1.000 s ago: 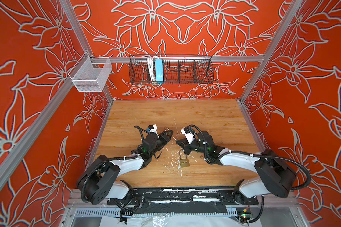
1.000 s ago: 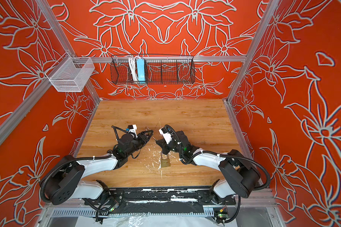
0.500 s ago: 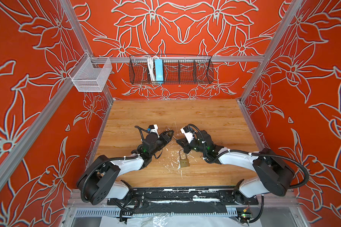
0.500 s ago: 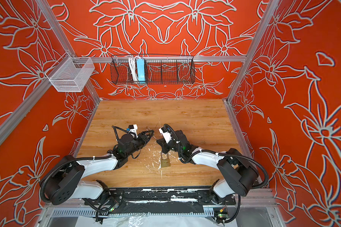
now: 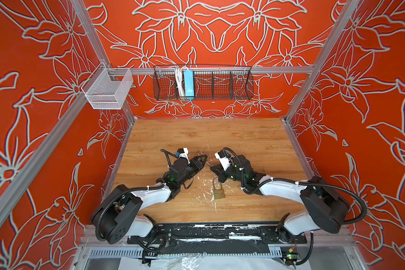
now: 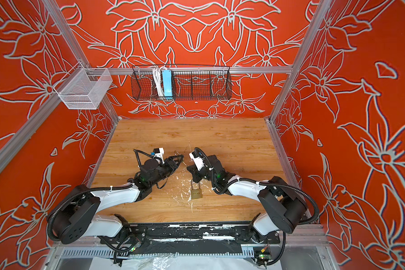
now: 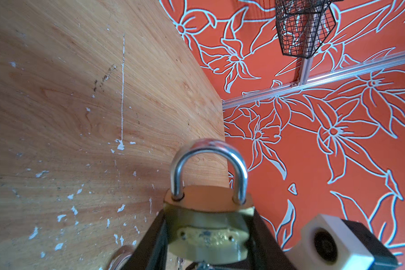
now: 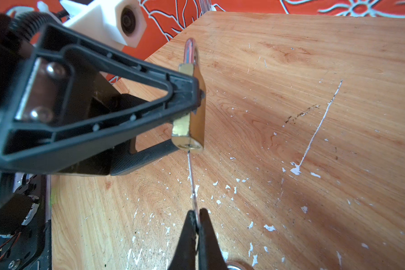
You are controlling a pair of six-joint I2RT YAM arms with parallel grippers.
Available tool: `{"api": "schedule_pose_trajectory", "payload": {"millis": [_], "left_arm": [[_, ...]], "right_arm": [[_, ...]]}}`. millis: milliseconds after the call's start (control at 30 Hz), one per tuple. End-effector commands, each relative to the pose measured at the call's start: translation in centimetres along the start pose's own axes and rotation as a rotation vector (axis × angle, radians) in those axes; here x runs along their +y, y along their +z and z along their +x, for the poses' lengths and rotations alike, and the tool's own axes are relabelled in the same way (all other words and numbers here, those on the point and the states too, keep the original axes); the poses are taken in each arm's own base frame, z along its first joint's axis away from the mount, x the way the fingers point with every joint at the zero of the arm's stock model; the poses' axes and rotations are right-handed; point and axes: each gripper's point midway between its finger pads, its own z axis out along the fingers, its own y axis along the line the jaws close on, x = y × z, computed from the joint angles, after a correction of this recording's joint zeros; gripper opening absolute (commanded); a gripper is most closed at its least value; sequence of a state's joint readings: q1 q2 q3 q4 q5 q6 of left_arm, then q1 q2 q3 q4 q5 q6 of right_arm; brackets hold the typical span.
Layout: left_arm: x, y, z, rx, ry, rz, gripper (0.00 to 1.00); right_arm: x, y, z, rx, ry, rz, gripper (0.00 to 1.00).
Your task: Unlock with the key
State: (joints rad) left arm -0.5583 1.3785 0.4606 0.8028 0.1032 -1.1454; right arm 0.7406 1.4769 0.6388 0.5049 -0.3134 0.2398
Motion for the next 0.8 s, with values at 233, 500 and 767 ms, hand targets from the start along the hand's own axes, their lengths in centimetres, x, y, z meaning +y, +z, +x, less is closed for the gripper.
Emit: {"api": "schedule_pose_trajectory", "payload": {"millis": [233, 500, 767], "left_arm": [[-3.6, 1.1, 0.4, 0.029, 0.025, 0.119, 0.00], [-2.9, 1.1, 0.0, -0.001, 0.033, 0.093, 0.00], [-1.1, 1.4, -0.6, -0.076, 0.029, 0.035, 0.00]], "right_arm": [[-0.5, -0.5, -1.8, -0.046, -0.007, 0.053, 0.00], [-1.9, -1.0, -2.0, -0.050, 0.020, 0.130, 0.00], [-1.7, -1.4, -2.4, -0.058, 0.045, 0.129, 0.00]]}}
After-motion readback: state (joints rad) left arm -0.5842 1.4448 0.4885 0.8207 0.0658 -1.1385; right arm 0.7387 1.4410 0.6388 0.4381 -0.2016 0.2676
